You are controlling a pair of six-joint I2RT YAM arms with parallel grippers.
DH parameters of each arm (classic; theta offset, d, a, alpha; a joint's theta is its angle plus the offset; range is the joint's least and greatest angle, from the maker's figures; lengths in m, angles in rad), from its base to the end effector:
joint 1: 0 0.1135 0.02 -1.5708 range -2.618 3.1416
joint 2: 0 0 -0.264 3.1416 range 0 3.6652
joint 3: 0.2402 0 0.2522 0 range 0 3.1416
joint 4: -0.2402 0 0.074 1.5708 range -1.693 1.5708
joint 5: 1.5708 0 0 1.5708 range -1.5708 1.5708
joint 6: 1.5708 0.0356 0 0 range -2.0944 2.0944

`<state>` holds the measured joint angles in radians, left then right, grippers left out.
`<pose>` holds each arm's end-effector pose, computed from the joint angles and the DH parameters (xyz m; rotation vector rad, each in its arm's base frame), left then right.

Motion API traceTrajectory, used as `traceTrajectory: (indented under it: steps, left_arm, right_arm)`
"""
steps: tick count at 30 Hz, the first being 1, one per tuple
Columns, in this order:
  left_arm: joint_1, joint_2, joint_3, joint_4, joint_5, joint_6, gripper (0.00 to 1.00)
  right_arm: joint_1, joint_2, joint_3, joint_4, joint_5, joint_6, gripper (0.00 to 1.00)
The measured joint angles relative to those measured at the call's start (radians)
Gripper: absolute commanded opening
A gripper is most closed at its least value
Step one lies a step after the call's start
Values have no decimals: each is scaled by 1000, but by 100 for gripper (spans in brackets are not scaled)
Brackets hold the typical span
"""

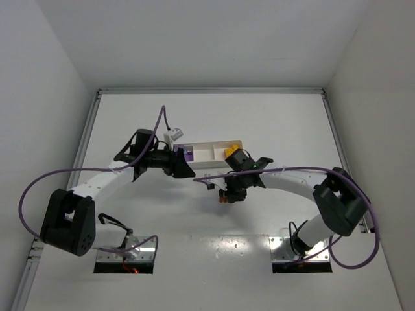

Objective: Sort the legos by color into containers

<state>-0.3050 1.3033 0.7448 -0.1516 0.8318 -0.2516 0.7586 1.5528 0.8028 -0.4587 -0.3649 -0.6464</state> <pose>0.2440 -0.1044 0.2253 0.5149 2.2319 -1.2364 0.1897 0.1973 0.1541 -1.8500 2.0414 0.5354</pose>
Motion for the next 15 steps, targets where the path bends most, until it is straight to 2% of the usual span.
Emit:
traceTrajectory:
  steps: [5, 8, 15]
  left_arm:
    - [5, -13, -47, 82, 103, -119, 69]
    - [11, -16, -48, 132, 121, -214, 77]
    - [19, -5, -39, 233, 167, -393, 81]
  right_arm:
    - [-17, -119, 11, 67, 11, 201, 0]
    - [-18, -149, 38, 143, 70, 351, 0]
    - [-9, -141, 101, 231, 183, 635, 0]
